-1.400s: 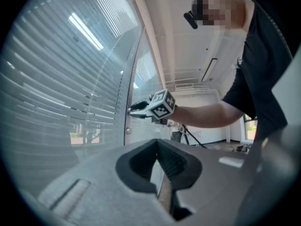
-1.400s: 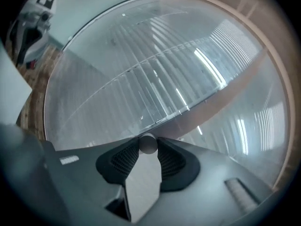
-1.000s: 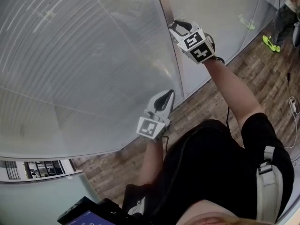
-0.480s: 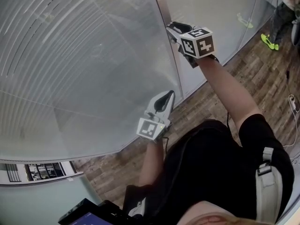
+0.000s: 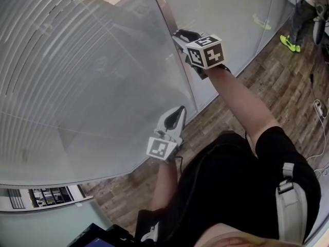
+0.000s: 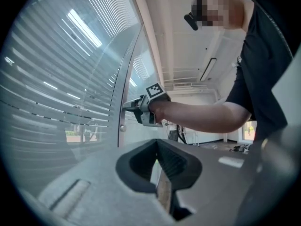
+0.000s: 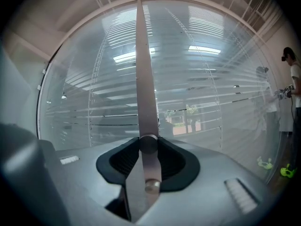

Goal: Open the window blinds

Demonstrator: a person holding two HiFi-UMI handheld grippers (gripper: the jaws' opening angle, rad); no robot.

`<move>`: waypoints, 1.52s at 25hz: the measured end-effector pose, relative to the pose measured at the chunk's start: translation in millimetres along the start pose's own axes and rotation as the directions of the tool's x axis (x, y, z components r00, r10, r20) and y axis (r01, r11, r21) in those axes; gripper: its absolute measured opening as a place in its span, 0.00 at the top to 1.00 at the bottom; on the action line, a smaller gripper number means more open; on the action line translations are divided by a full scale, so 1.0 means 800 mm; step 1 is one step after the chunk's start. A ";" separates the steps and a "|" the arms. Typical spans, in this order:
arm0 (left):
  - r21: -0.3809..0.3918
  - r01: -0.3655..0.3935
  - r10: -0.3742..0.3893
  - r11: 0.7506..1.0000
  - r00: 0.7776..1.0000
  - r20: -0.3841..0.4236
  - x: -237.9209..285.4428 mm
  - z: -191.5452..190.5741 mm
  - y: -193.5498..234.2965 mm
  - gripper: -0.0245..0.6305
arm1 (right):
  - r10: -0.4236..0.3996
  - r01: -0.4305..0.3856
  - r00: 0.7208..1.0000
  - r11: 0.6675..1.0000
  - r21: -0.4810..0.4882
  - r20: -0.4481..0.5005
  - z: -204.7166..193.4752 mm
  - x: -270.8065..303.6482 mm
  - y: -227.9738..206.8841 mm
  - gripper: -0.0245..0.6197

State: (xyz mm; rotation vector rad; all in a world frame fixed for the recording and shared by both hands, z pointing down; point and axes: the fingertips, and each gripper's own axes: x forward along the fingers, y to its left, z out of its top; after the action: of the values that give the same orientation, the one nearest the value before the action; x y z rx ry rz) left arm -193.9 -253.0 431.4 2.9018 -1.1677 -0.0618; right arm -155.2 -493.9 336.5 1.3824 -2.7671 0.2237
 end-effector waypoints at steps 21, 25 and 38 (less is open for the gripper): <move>0.053 -0.161 0.162 0.986 0.987 -0.011 0.017 0.009 0.014 0.96 | 0.072 -0.073 0.997 0.997 0.023 0.014 -0.022 0.003 -0.005 0.76; 0.054 -0.164 0.164 0.985 0.986 -0.008 0.024 0.017 0.008 0.96 | 0.119 -0.120 0.993 0.991 -0.057 -0.022 -0.017 0.005 -0.003 0.71; 0.060 -0.129 0.130 0.990 0.992 0.000 0.056 0.016 -0.029 0.96 | 0.000 -0.097 0.995 0.154 -0.983 -0.098 -0.020 -0.013 0.023 0.58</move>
State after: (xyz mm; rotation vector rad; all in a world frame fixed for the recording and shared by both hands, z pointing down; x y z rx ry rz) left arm -145.7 -267.4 416.4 2.8663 -1.3776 -0.0192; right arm -164.2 -472.6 349.0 0.7668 -1.9234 -1.3238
